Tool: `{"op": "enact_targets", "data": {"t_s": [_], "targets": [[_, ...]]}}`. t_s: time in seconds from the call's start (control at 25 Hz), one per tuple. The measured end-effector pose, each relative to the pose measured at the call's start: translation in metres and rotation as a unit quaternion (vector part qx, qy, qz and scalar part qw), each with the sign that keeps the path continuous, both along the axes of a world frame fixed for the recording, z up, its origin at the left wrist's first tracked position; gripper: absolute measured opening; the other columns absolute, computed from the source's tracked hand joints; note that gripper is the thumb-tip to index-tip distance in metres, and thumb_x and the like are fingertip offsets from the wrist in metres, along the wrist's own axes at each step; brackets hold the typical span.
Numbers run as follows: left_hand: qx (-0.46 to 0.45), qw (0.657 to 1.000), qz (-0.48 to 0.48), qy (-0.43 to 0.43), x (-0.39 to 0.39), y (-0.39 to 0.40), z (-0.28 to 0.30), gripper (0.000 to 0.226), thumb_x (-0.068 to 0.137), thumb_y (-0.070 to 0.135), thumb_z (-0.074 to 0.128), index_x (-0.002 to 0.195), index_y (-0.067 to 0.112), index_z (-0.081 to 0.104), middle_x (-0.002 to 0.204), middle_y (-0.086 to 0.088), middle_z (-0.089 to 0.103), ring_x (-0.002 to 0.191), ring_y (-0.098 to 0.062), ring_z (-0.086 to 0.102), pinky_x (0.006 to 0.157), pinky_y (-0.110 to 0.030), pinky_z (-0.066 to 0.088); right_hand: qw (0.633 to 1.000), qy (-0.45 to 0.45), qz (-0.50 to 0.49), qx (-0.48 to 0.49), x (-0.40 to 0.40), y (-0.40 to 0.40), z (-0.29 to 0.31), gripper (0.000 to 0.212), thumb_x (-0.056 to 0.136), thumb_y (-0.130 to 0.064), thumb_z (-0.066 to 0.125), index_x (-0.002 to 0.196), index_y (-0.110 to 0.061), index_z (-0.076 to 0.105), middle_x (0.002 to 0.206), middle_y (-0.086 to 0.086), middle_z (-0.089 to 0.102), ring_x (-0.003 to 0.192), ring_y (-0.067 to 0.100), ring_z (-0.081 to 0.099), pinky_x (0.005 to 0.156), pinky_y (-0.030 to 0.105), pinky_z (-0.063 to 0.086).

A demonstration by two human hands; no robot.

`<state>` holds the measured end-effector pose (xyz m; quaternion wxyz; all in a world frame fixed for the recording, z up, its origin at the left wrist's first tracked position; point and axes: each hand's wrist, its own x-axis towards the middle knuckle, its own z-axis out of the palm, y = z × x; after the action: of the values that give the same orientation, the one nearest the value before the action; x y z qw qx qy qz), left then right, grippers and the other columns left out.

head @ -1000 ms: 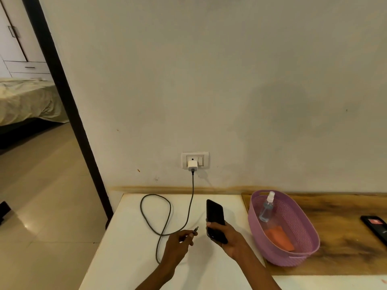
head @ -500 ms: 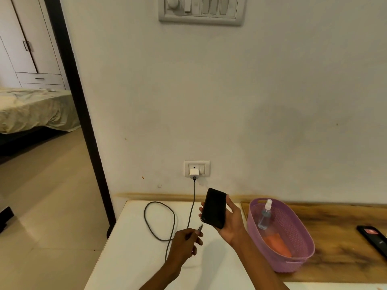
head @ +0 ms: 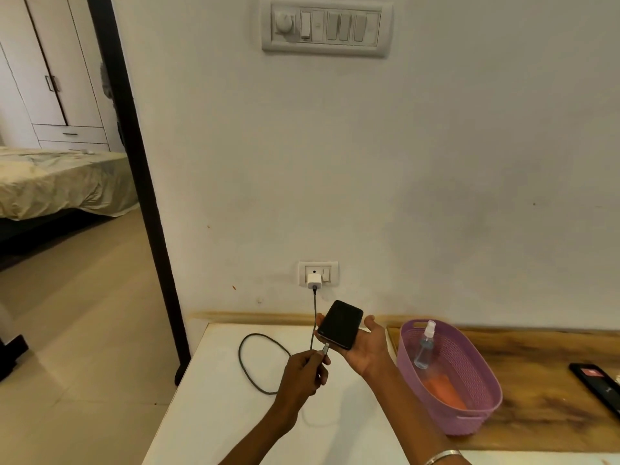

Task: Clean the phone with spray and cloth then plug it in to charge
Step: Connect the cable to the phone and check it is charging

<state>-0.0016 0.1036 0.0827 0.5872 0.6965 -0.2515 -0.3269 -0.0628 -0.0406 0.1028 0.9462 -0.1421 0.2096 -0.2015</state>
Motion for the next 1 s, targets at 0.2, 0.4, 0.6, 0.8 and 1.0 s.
{"op": "enact_targets", "data": {"t_s": [0.2, 0.4, 0.6, 0.8, 1.0], "targets": [[-0.008, 1.0, -0.001, -0.03, -0.004, -0.003, 0.008, 0.033, 0.104, 0.028, 0.047, 0.089, 0.011, 0.072, 0.054, 0.001, 0.058, 0.047, -0.006, 0.047, 0.047, -0.015, 0.037, 1.0, 0.001, -0.011, -0.004, 0.002, 0.008, 0.003, 0.058, 0.098, -0.045, 0.028, 0.137, -0.005, 0.045, 0.133, 0.032, 0.052, 0.114, 0.048, 0.056, 0.095, 0.065, 0.044], [-0.028, 0.999, 0.0, -0.031, -0.008, -0.001, 0.008, 0.031, 0.104, 0.028, 0.048, 0.099, 0.011, 0.072, 0.057, -0.001, 0.058, 0.048, -0.006, 0.044, 0.048, -0.016, 0.036, 0.999, 0.005, -0.031, -0.002, 0.003, 0.013, 0.004, 0.045, 0.099, -0.023, 0.029, 0.135, -0.001, 0.047, 0.122, 0.033, 0.055, 0.107, 0.048, 0.056, 0.088, 0.065, 0.046], [-0.036, 0.999, -0.002, -0.024, -0.009, -0.001, 0.01, 0.028, 0.103, 0.03, 0.05, 0.1, 0.011, 0.071, 0.058, -0.001, 0.058, 0.047, -0.006, 0.043, 0.047, -0.016, 0.035, 0.999, 0.011, -0.032, 0.004, 0.004, 0.014, 0.0, 0.044, 0.101, -0.025, 0.026, 0.129, 0.001, 0.048, 0.122, 0.034, 0.054, 0.106, 0.049, 0.054, 0.088, 0.067, 0.043], [-0.03, 0.999, -0.002, -0.023, -0.009, -0.002, 0.01, 0.028, 0.103, 0.032, 0.05, 0.098, 0.014, 0.071, 0.056, 0.001, 0.058, 0.046, -0.005, 0.042, 0.047, -0.016, 0.035, 0.999, 0.014, -0.043, 0.02, 0.005, 0.014, -0.002, 0.047, 0.103, -0.025, 0.021, 0.131, 0.004, 0.045, 0.127, 0.038, 0.049, 0.101, 0.052, 0.057, 0.089, 0.067, 0.043], [-0.02, 1.0, -0.007, -0.008, -0.005, -0.002, 0.01, 0.028, 0.102, 0.032, 0.051, 0.095, 0.013, 0.071, 0.057, 0.0, 0.06, 0.048, -0.007, 0.042, 0.048, -0.018, 0.034, 0.999, 0.014, -0.045, 0.013, 0.005, 0.015, -0.002, 0.043, 0.101, -0.019, 0.022, 0.132, 0.004, 0.043, 0.13, 0.039, 0.047, 0.102, 0.051, 0.055, 0.086, 0.066, 0.043]]}}
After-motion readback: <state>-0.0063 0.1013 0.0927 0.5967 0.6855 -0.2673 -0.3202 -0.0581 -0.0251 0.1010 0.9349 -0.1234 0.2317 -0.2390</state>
